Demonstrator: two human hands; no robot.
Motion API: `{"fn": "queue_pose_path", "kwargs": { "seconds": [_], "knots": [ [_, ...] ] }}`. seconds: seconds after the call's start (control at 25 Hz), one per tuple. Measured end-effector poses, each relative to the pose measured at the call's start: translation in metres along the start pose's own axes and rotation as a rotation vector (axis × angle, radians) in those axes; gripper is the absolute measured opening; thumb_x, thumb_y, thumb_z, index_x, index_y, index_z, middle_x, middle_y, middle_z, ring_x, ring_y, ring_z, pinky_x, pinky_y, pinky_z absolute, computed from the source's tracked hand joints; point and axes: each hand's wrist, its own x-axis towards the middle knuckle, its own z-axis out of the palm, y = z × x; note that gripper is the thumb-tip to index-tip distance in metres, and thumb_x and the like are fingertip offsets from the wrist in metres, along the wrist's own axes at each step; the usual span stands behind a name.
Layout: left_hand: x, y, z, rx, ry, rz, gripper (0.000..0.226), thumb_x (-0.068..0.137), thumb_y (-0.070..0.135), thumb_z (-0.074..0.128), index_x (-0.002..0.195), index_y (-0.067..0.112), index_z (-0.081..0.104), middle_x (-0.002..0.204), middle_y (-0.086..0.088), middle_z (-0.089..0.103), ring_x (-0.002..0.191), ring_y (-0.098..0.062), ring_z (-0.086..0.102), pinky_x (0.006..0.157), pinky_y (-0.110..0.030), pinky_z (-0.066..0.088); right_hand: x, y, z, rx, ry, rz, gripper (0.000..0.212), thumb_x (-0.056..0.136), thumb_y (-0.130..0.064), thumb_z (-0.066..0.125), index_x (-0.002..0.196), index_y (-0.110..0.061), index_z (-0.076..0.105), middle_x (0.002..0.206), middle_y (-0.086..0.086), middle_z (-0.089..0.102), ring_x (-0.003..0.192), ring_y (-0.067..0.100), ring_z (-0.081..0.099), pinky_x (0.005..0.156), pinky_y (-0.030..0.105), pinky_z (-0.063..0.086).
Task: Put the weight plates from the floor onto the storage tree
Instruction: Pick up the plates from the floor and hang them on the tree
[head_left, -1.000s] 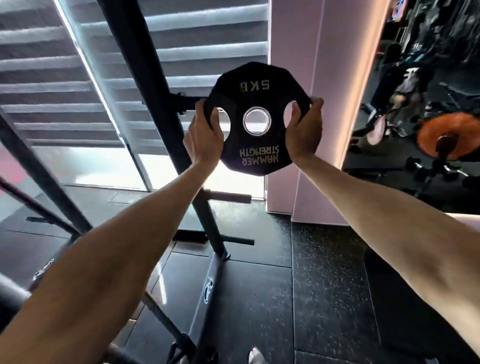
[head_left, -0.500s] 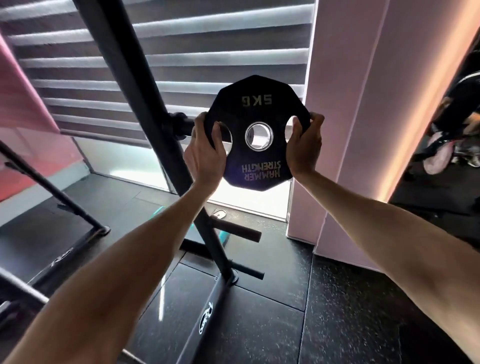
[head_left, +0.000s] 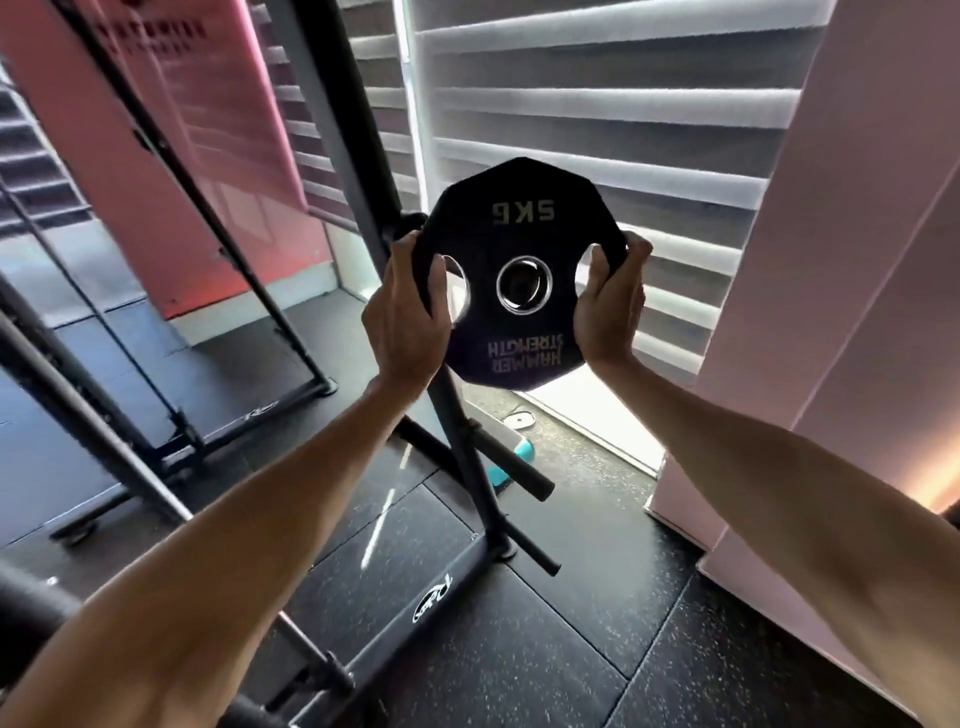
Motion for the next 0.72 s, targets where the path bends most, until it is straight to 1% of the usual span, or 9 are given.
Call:
{"fn": "queue_pose_path", "kwargs": {
  "seconds": [0.16, 0.28, 0.36, 0.4, 0.48, 0.56, 0.6, 0.68, 0.72],
  "knots": [
    [-0.002, 0.011, -0.002, 0.036, -0.005, 0.056, 0.028, 0.102, 0.033, 0.046, 0.121, 0.012, 0.046, 0.101, -0.008, 0.071, 0.079, -0.033, 0.068, 0.065, -0.035, 0.047, 0.003, 0.013, 0.012, 0.046, -0.072, 0.002, 0.03, 0.104, -0.027, 0.037, 0.12, -0.002, 0.041, 0.104, 0.013, 0.064, 0.09, 0.033, 0.065, 0.069, 0.034, 0.047],
    [-0.006, 0.013, 0.001, 0.019, 0.021, 0.214, 0.03, 0.099, 0.024, 0.054, 0.121, 0.01, 0.038, 0.107, -0.019, 0.068, 0.088, -0.036, 0.066, 0.077, -0.037, 0.05, 0.007, 0.02, 0.029, 0.041, -0.176, 0.09, 0.021, 0.103, -0.024, 0.034, 0.118, -0.01, 0.036, 0.099, 0.012, 0.064, 0.083, 0.033, 0.064, 0.062, 0.034, 0.043],
    [-0.003, 0.01, 0.004, 0.043, 0.033, 0.319, 0.034, 0.097, 0.02, 0.057, 0.122, 0.006, 0.038, 0.108, -0.025, 0.065, 0.093, -0.035, 0.062, 0.083, -0.038, 0.049, 0.009, 0.02, 0.041, 0.043, -0.212, 0.149, 0.02, 0.101, -0.019, 0.037, 0.117, -0.009, 0.038, 0.096, 0.01, 0.066, 0.081, 0.03, 0.064, 0.061, 0.031, 0.039],
    [0.001, 0.007, 0.005, 0.054, 0.033, 0.334, 0.035, 0.098, 0.021, 0.055, 0.124, 0.002, 0.04, 0.11, -0.025, 0.064, 0.097, -0.033, 0.059, 0.085, -0.039, 0.049, 0.011, 0.02, 0.046, 0.051, -0.227, 0.162, 0.02, 0.1, -0.018, 0.039, 0.117, -0.007, 0.04, 0.095, 0.01, 0.066, 0.079, 0.029, 0.064, 0.061, 0.029, 0.038],
    [0.01, 0.001, 0.006, 0.06, 0.001, 0.284, 0.041, 0.102, 0.025, 0.046, 0.133, -0.002, 0.042, 0.123, -0.022, 0.062, 0.106, -0.026, 0.057, 0.088, -0.04, 0.049, 0.016, 0.02, 0.054, 0.054, -0.266, 0.161, 0.02, 0.1, -0.018, 0.045, 0.115, -0.006, 0.045, 0.09, 0.009, 0.067, 0.074, 0.026, 0.062, 0.059, 0.029, 0.038],
    [0.018, -0.005, 0.007, 0.068, -0.057, 0.239, 0.049, 0.105, 0.027, 0.04, 0.142, -0.004, 0.038, 0.137, -0.016, 0.056, 0.111, -0.025, 0.059, 0.09, -0.038, 0.046, 0.022, 0.021, 0.061, 0.064, -0.315, 0.132, 0.02, 0.097, -0.02, 0.05, 0.113, -0.007, 0.048, 0.086, 0.007, 0.068, 0.072, 0.024, 0.061, 0.057, 0.031, 0.04],
    [0.021, -0.01, 0.008, 0.087, -0.069, 0.246, 0.05, 0.105, 0.027, 0.039, 0.144, -0.004, 0.037, 0.137, -0.015, 0.056, 0.11, -0.025, 0.059, 0.089, -0.037, 0.045, 0.026, 0.022, 0.064, 0.074, -0.343, 0.123, 0.02, 0.096, -0.019, 0.051, 0.112, -0.006, 0.05, 0.084, 0.006, 0.068, 0.071, 0.023, 0.061, 0.057, 0.03, 0.039],
    [0.029, -0.021, 0.008, 0.135, -0.084, 0.256, 0.05, 0.105, 0.029, 0.037, 0.143, -0.004, 0.039, 0.129, -0.017, 0.058, 0.101, -0.026, 0.058, 0.086, -0.039, 0.045, 0.035, 0.023, 0.073, 0.075, -0.394, 0.118, 0.022, 0.094, -0.02, 0.054, 0.111, -0.006, 0.053, 0.082, 0.002, 0.067, 0.07, 0.022, 0.06, 0.059, 0.027, 0.036],
    [0.034, -0.028, 0.008, 0.15, -0.103, 0.243, 0.05, 0.106, 0.03, 0.034, 0.142, -0.004, 0.039, 0.126, -0.017, 0.058, 0.099, -0.027, 0.057, 0.086, -0.04, 0.046, 0.039, 0.023, 0.079, 0.069, -0.424, 0.119, 0.023, 0.093, -0.022, 0.056, 0.111, -0.007, 0.055, 0.082, 0.001, 0.067, 0.071, 0.023, 0.061, 0.061, 0.028, 0.037]
  ]
}}
